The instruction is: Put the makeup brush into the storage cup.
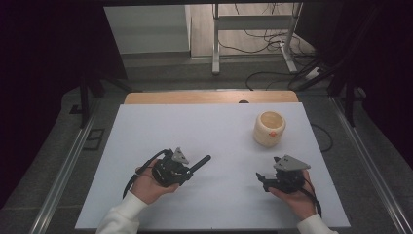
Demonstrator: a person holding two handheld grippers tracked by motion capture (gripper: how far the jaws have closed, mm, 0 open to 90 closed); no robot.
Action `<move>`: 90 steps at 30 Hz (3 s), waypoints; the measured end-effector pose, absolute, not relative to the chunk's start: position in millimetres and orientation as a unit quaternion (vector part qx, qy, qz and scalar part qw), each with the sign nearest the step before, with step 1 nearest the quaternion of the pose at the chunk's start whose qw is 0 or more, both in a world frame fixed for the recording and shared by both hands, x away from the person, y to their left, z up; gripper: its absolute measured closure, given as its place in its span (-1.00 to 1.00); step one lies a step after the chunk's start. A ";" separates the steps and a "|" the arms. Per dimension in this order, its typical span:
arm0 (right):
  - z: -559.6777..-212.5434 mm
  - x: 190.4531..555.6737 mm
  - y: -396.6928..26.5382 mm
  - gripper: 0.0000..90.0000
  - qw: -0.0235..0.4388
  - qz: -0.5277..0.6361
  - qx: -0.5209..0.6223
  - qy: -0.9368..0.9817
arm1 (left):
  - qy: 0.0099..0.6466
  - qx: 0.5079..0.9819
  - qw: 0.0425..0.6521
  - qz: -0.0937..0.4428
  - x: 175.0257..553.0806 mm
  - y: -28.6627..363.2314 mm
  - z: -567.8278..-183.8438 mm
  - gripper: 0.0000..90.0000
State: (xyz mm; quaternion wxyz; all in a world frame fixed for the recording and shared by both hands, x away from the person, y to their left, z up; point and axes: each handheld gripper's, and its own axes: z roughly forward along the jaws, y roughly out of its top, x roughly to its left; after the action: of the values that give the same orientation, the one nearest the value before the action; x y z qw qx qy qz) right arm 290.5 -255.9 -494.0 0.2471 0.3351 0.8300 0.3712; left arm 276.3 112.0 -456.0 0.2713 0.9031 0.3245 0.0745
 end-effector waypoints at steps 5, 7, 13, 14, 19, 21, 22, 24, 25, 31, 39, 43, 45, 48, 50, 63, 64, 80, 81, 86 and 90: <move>-492.8 289.9 -256.3 -0.65 0.247 0.374 0.334 0.829 | 0.321 0.905 0.271 0.074 278.6 107.6 -453.6 0.60; -492.0 289.6 -256.5 -0.65 0.248 0.376 0.334 0.828 | 0.317 0.906 0.271 0.076 280.1 105.2 -452.5 0.60; -490.9 288.7 -256.0 -0.64 0.253 0.374 0.336 0.827 | 0.307 0.910 0.269 0.075 285.5 96.8 -450.7 0.60; -490.9 288.7 -255.9 -0.64 0.254 0.374 0.337 0.826 | 0.307 0.909 0.270 0.074 286.0 95.7 -450.7 0.60; -491.2 288.9 -254.4 -0.64 0.253 0.372 0.337 0.827 | 0.299 0.913 0.269 0.074 288.7 90.3 -449.5 0.60; -491.0 288.9 -253.8 -0.64 0.253 0.373 0.336 0.827 | 0.299 0.911 0.273 0.071 289.2 86.8 -448.8 0.60; -491.0 288.6 -253.1 -0.64 0.253 0.373 0.336 0.827 | 0.300 0.911 0.274 0.070 289.3 86.2 -448.7 0.60; -490.6 288.4 -252.3 -0.64 0.253 0.373 0.335 0.828 | 0.298 0.912 0.272 0.070 289.9 85.0 -448.2 0.60; -490.6 288.3 -251.8 -0.64 0.254 0.373 0.335 0.827 | 0.299 0.911 0.274 0.070 289.9 84.4 -448.3 0.60; -490.4 287.9 -248.6 -0.63 0.254 0.372 0.332 0.829 | 0.299 0.911 0.275 0.069 290.3 83.4 -448.1 0.60; -489.0 287.7 -242.0 -0.63 0.252 0.378 0.322 0.831 | 0.286 0.916 0.273 0.066 291.2 78.7 -448.4 0.60; -487.4 286.4 -234.7 -0.63 0.249 0.384 0.310 0.833 | 0.277 0.920 0.269 0.065 292.3 72.6 -449.7 0.60; -486.8 285.7 -231.3 -0.63 0.249 0.385 0.303 0.835 | 0.273 0.922 0.266 0.064 292.9 68.9 -450.7 0.60; -486.6 285.2 -228.0 -0.64 0.250 0.384 0.294 0.839 | 0.268 0.925 0.263 0.064 294.4 65.8 -452.0 0.60; -486.4 285.1 -226.7 -0.64 0.248 0.384 0.290 0.841 | 0.267 0.925 0.262 0.064 294.6 64.7 -452.7 0.60; -486.5 284.6 -199.8 -0.64 0.242 0.382 0.247 0.857 | 0.262 0.929 0.255 0.062 295.8 61.5 -456.1 0.60; -485.5 285.5 -193.9 -0.64 0.241 0.381 0.236 0.861 | 0.261 0.929 0.253 0.062 295.9 61.2 -456.6 0.60; -480.1 289.4 -162.9 -0.64 0.254 0.368 0.174 0.878 | 0.264 0.931 0.245 0.051 298.8 60.8 -460.7 0.60; -480.1 289.3 -161.6 -0.64 0.255 0.365 0.171 0.879 | 0.263 0.931 0.246 0.050 299.0 61.1 -460.4 0.60; -480.3 289.2 -154.9 -0.64 0.264 0.357 0.156 0.882 | 0.262 0.931 0.250 0.040 301.1 61.4 -461.1 0.60; -480.7 289.5 -149.7 -0.62 0.268 0.353 0.145 0.885 | 0.263 0.931 0.252 0.028 303.9 60.6 -462.2 0.60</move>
State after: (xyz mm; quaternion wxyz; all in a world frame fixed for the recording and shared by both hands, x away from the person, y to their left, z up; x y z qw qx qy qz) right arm 289.5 -149.7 -480.7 0.2676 0.1453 0.8847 0.3530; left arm 303.9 60.6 -462.2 0.2515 0.9310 0.2631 0.0284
